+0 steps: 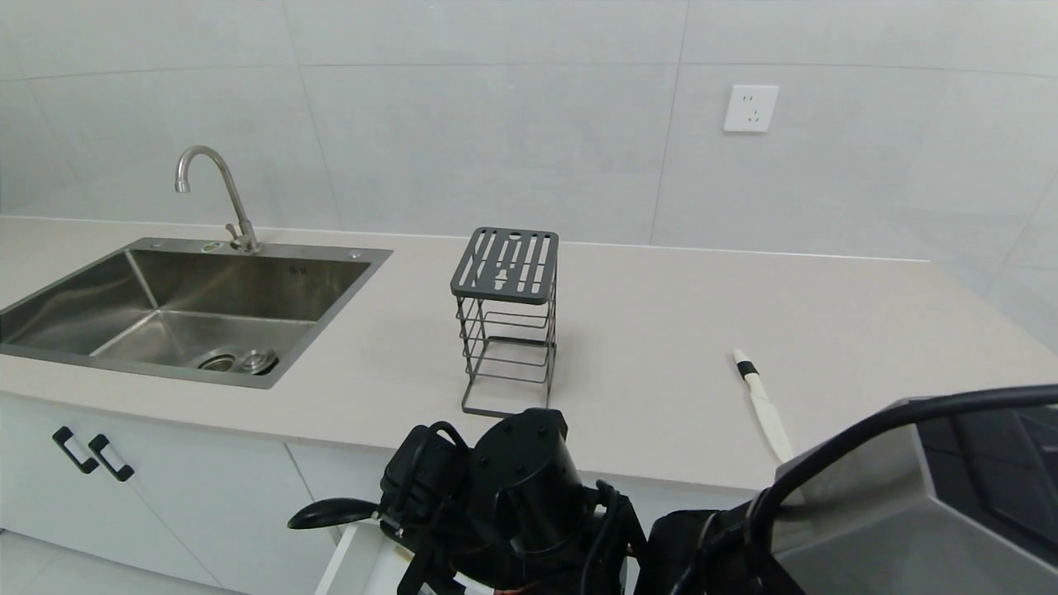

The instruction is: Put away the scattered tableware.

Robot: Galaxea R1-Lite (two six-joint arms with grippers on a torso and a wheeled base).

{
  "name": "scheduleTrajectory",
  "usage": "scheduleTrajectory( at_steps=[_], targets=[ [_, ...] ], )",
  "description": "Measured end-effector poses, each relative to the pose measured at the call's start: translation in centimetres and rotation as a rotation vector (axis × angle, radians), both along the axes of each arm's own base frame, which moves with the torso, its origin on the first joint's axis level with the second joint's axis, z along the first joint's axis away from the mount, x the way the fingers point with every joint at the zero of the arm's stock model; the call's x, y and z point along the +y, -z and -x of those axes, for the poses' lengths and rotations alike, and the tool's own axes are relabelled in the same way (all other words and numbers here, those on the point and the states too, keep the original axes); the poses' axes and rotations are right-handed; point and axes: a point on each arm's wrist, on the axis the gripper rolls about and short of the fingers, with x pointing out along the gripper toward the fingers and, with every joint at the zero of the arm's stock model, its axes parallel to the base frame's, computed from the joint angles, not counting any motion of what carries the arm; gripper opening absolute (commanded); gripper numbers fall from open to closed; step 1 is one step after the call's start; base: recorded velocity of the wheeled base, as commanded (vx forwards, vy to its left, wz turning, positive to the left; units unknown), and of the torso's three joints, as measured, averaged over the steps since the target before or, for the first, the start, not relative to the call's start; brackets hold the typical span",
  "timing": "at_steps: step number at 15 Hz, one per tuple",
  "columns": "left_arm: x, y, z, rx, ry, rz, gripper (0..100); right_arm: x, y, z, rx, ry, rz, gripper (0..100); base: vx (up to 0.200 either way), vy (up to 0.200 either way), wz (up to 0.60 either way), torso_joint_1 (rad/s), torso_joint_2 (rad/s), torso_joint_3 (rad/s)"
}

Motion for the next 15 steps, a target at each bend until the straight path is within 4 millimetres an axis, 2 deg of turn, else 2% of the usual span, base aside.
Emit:
scheduleTrajectory(
  at_steps=[6,10,15],
  targets=[
    [0.0,0.0,0.0,0.0,0.0,0.0,100,0.36,0.4,0.2,0.015,-0.037,-0.004,0,0.0,0.0,0.0,-0.234,0.51,0.263],
    [0.0,0.0,0.0,0.0,0.0,0.0,100,0.48,0.58,0.16,0.021,-0.044,-0.004,0,0.0,0.0,0.0,-0.105,0.23,0.127],
    [0.0,0.0,0.0,0.0,0.0,0.0,100,0.79,0.76,-0.02,0.021,-0.044,-0.006,0,0.0,0.0,0.0,-0.202,0.44,0.245]
  ],
)
